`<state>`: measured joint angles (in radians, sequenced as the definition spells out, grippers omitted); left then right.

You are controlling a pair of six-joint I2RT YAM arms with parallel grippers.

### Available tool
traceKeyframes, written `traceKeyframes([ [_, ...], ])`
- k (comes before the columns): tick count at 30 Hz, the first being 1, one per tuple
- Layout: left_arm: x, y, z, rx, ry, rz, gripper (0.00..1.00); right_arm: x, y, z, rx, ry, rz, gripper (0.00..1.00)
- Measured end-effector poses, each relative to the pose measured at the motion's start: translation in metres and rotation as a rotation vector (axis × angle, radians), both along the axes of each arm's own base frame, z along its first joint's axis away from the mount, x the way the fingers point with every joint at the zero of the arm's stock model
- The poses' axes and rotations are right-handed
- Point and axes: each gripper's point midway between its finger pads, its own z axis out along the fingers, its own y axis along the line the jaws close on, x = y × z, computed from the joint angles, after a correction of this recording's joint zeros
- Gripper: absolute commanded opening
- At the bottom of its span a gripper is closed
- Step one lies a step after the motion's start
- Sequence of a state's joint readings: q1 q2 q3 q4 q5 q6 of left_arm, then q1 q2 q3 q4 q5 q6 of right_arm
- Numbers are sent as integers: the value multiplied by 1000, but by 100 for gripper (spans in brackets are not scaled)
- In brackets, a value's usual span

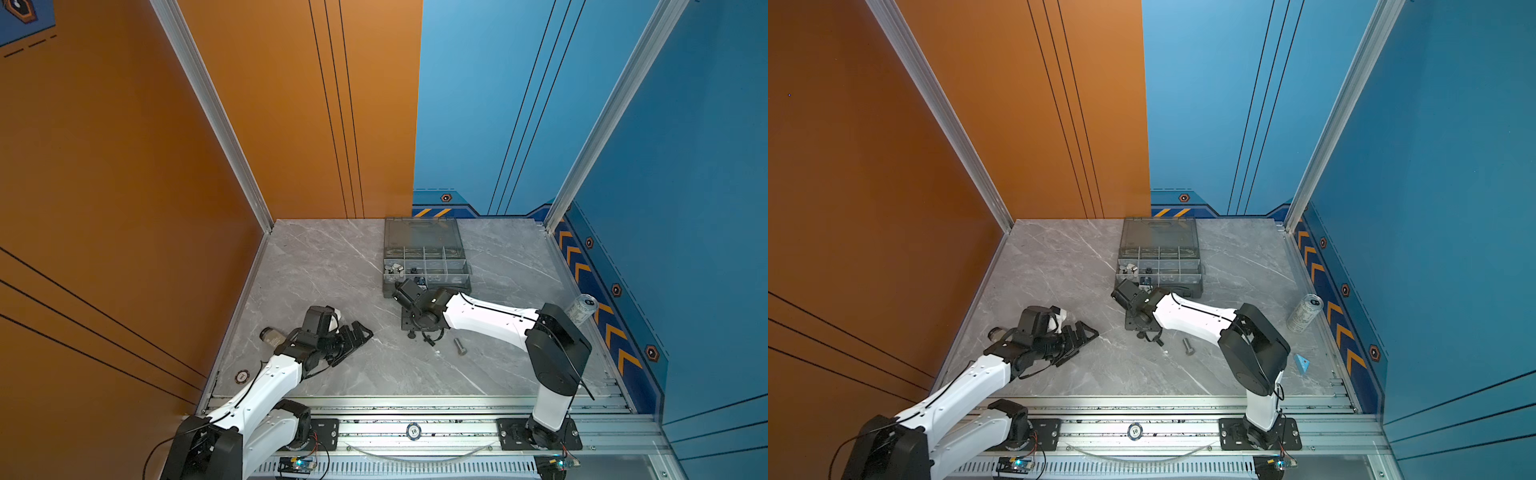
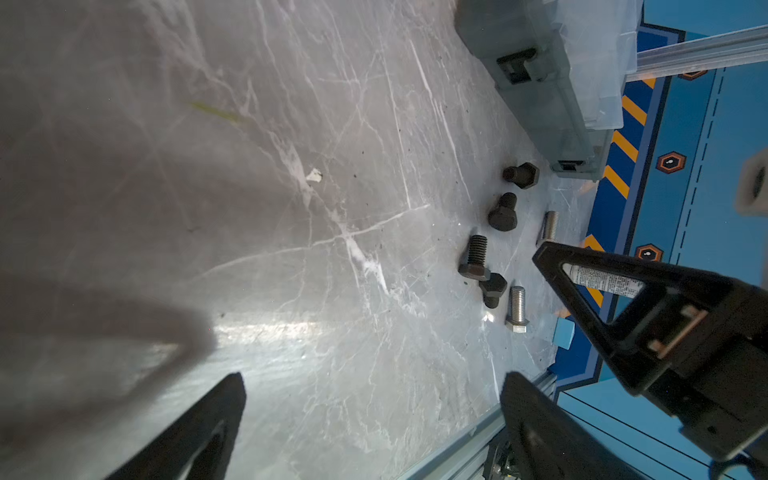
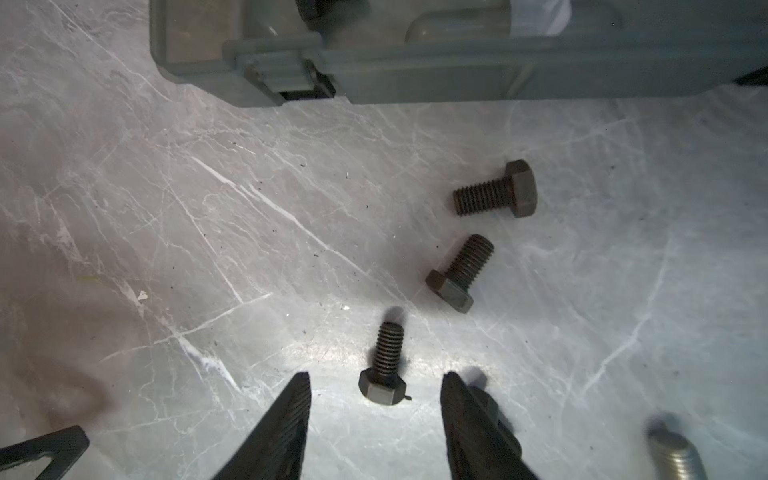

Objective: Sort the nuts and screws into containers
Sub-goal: 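Lower and close the right gripper on another black hex bolt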

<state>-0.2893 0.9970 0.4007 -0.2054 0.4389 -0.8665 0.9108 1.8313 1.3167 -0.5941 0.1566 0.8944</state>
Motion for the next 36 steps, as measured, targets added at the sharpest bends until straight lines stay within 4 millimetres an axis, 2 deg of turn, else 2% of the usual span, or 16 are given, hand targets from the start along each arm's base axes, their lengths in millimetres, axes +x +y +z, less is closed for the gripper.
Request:
traceKeyframes([
  [14, 0, 0, -3, 1, 15, 5, 98, -11, -1, -25, -38, 59, -66, 53],
  [29, 4, -1, -2, -5, -2, 5, 98, -17, -1, -47, -80, 92, -63, 50],
  [36, 5, -2, -1, -6, -5, 5, 98, -17, -1, -49, -85, 96, -63, 46],
])
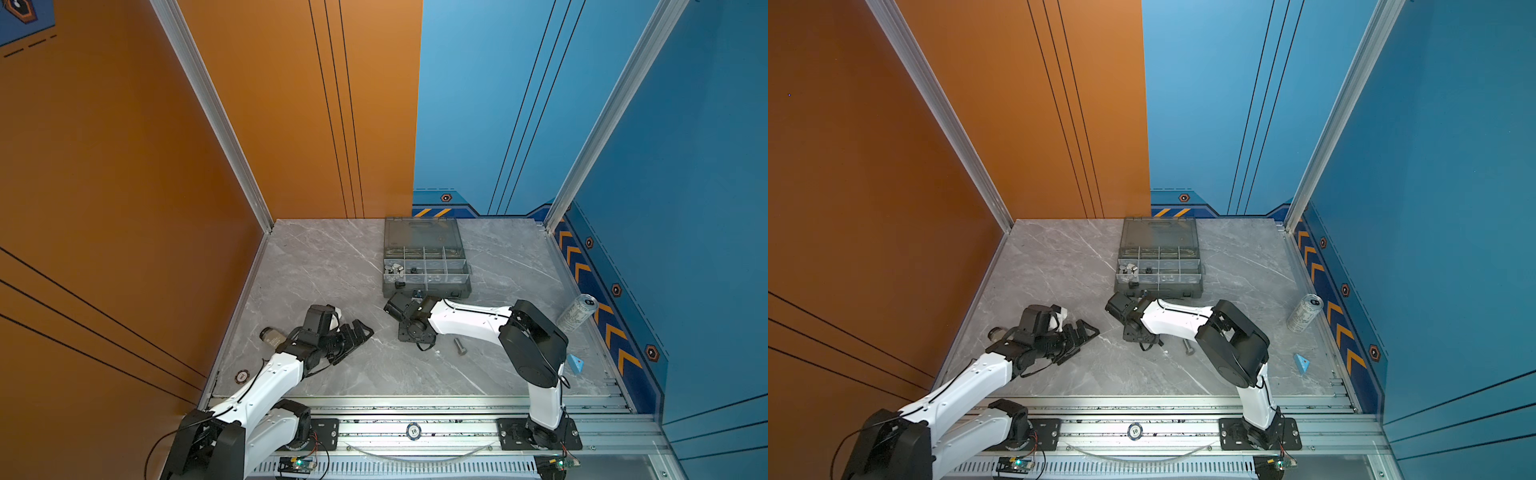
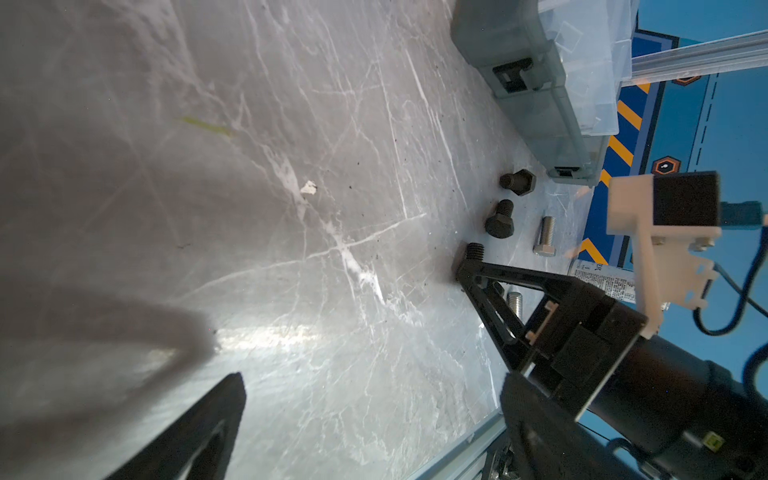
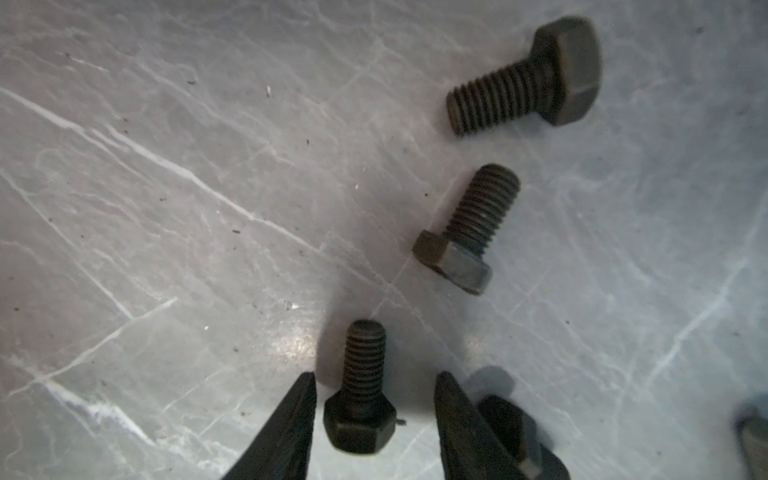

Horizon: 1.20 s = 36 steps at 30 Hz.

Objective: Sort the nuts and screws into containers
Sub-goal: 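Lower and close the right gripper on another black hex bolt, then carry the black bolt with the right gripper over the organizer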

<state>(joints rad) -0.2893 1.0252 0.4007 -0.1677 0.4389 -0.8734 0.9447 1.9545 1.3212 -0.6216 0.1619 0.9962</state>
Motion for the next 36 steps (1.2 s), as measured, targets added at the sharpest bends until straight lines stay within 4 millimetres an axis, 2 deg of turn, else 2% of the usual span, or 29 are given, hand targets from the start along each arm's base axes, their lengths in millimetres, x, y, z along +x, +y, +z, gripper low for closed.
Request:
traceKeyframes([
  [5, 0, 0, 0, 0, 0, 0, 98, 0, 0, 0, 0, 0, 0, 42],
  [25, 0, 0, 0, -3, 4, 5, 98, -7, 6, 0, 2, 3, 22, 36],
  [32, 0, 0, 0, -4, 4, 5, 98, -7, 6, 0, 2, 3, 22, 24],
  [36, 0, 0, 0, -3, 3, 5, 98, -7, 6, 0, 1, 2, 23, 11],
])
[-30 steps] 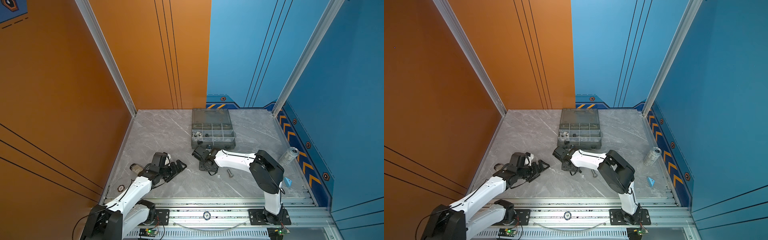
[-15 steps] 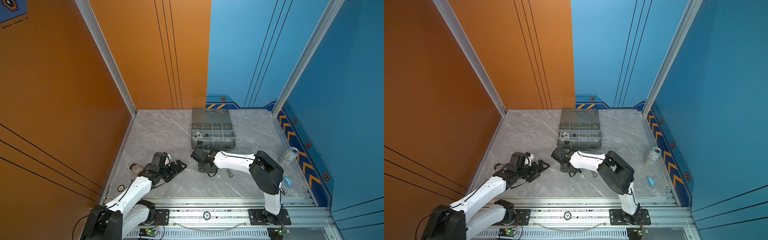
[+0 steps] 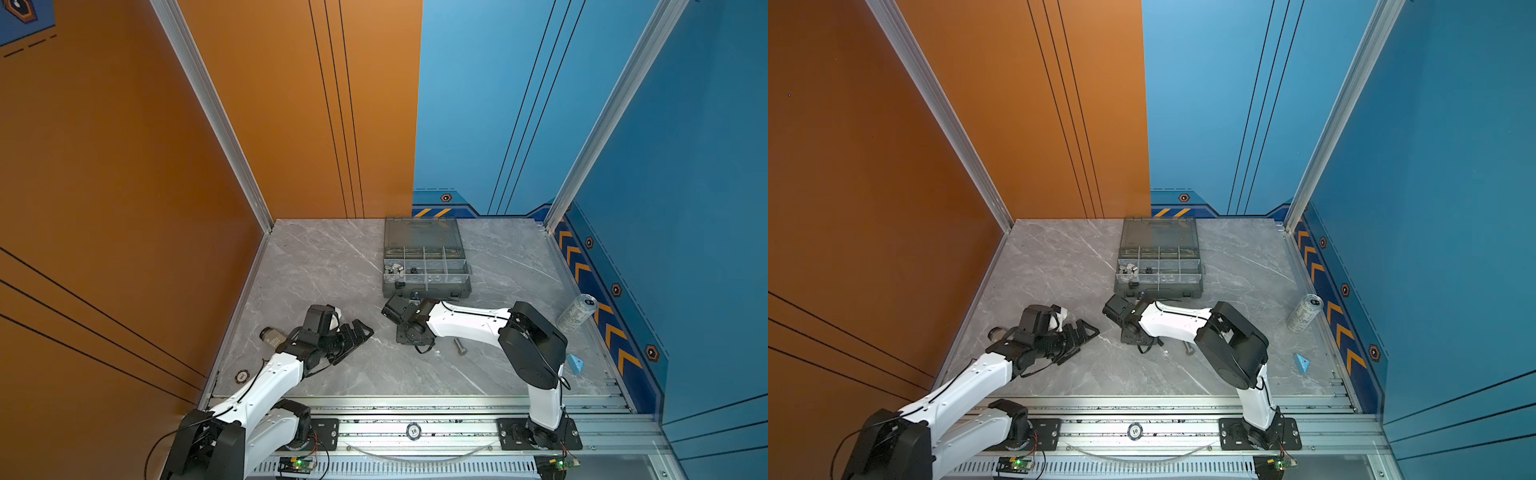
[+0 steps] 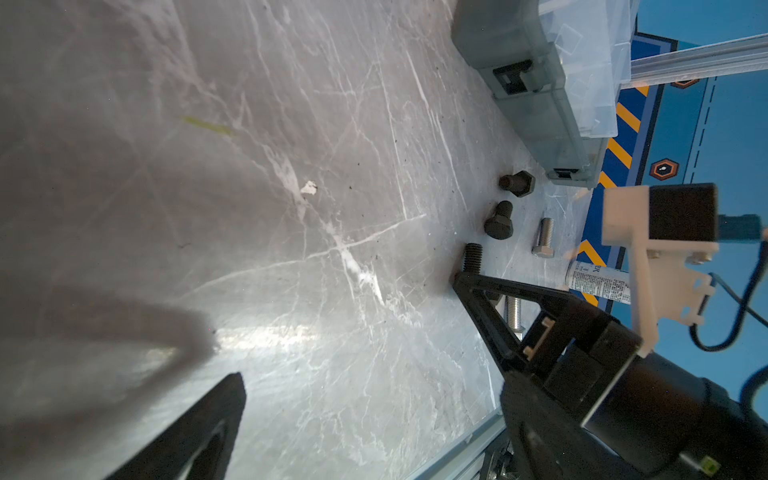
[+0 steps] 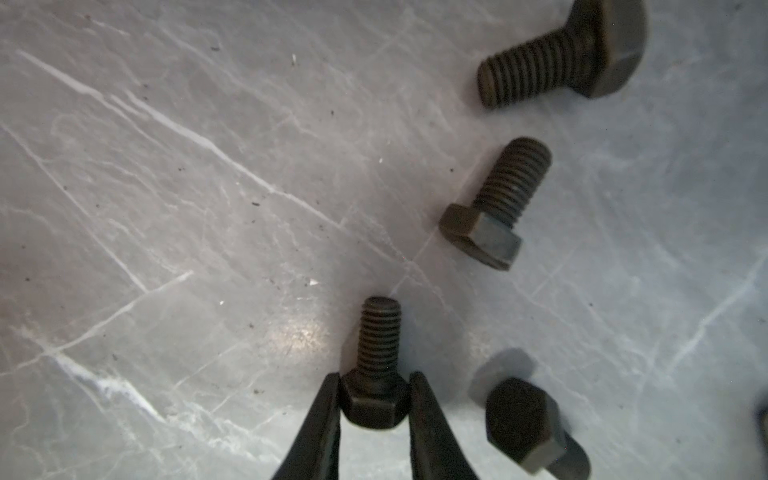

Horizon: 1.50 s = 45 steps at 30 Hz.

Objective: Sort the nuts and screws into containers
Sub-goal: 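Carry the black bolt with the right gripper over the organizer, then open the right gripper to drop the bolt into the nearest compartment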

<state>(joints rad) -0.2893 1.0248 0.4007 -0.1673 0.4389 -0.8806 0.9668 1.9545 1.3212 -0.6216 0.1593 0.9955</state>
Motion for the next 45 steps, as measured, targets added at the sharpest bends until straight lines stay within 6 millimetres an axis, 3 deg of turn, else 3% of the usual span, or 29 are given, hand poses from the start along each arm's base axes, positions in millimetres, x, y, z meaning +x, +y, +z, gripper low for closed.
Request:
traceKeyframes([
  [8, 0, 0, 0, 0, 0, 0, 98, 2, 0, 4, -9, -15, 55, 6],
  [13, 0, 0, 0, 0, 0, 0, 98, 11, 2, 33, 18, -68, 139, 6],
  [18, 0, 0, 0, 0, 0, 0, 98, 41, 8, 79, 89, -150, 193, 6],
  [26, 0, 0, 2, -2, -8, 0, 98, 97, -11, 126, 104, -226, 188, 6],
  [28, 0, 0, 2, -3, -9, 0, 98, 111, -14, 130, 105, -236, 177, 6],
  [31, 0, 0, 2, -3, -9, 0, 98, 130, -18, 123, 94, -228, 159, 5],
  [35, 0, 0, 3, -3, -10, 0, 98, 146, -23, 96, 74, -177, 143, 5],
  [39, 0, 0, 3, -3, -10, 0, 98, 152, -28, 73, 52, -128, 132, 5],
  [45, 0, 0, 3, -3, -10, 0, 98, 152, -24, 55, 42, -93, 138, 14],
])
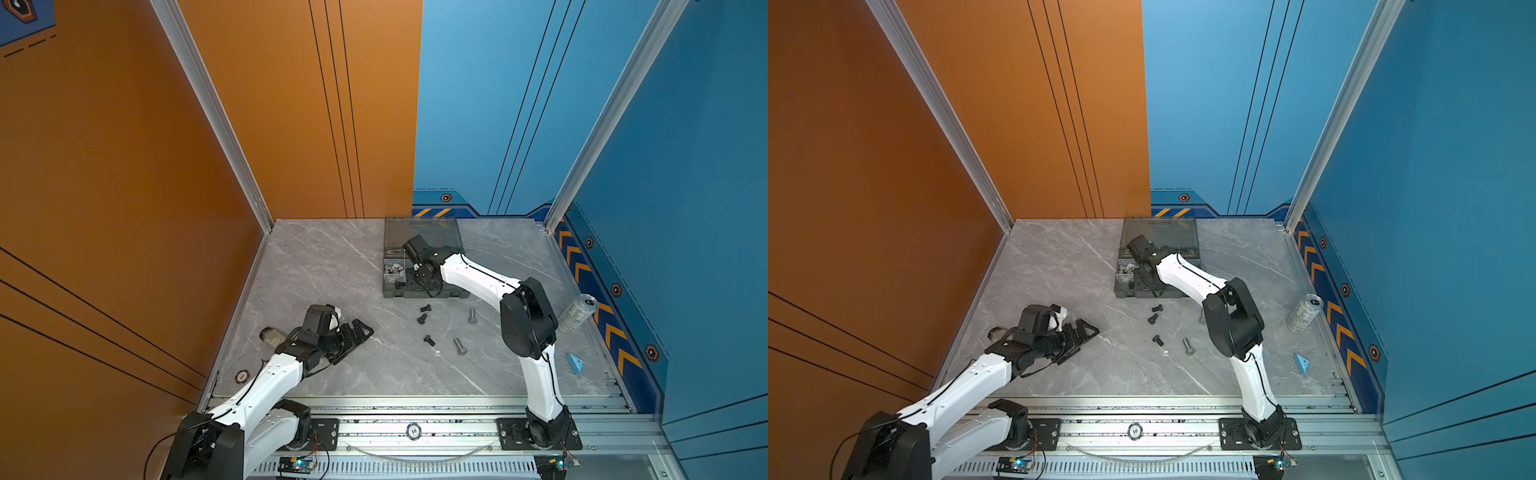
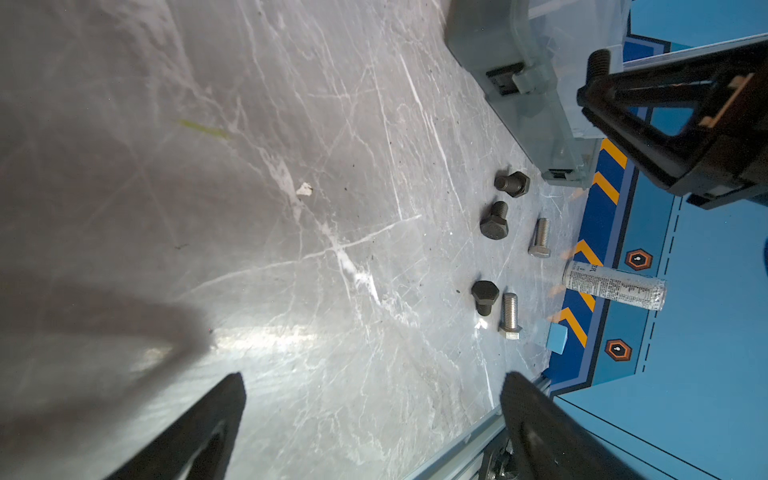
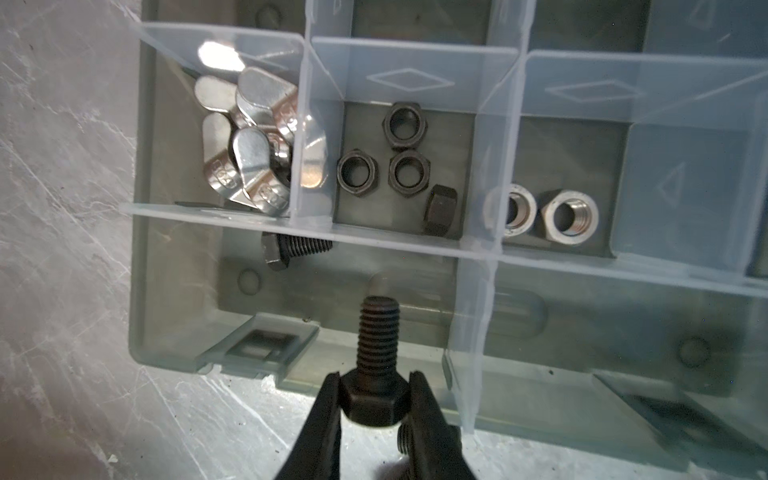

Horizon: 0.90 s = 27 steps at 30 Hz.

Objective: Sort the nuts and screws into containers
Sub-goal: 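Open the right gripper to drop the bolt into the nearest compartment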

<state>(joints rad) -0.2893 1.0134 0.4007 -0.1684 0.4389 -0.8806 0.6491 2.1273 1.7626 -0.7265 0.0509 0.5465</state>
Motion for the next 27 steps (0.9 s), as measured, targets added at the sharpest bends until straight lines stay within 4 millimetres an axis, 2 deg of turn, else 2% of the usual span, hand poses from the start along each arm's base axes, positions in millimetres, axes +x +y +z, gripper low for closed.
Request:
traceKeyframes([
  [5, 0, 0, 0, 0, 0, 0, 98, 0, 0, -4, -4, 9, 0, 27],
  [7, 0, 0, 0, 0, 0, 0, 98, 0, 0, -5, -4, 9, 0, 30],
  [16, 0, 0, 0, 0, 0, 0, 98, 1, -1, -4, -1, 8, -2, 39],
  [23, 0, 0, 2, -3, -10, 0, 98, 2, -3, -4, -4, 7, 5, 40],
  [27, 0, 0, 3, -4, -12, 0, 98, -5, -6, 6, -2, 1, 14, 41],
])
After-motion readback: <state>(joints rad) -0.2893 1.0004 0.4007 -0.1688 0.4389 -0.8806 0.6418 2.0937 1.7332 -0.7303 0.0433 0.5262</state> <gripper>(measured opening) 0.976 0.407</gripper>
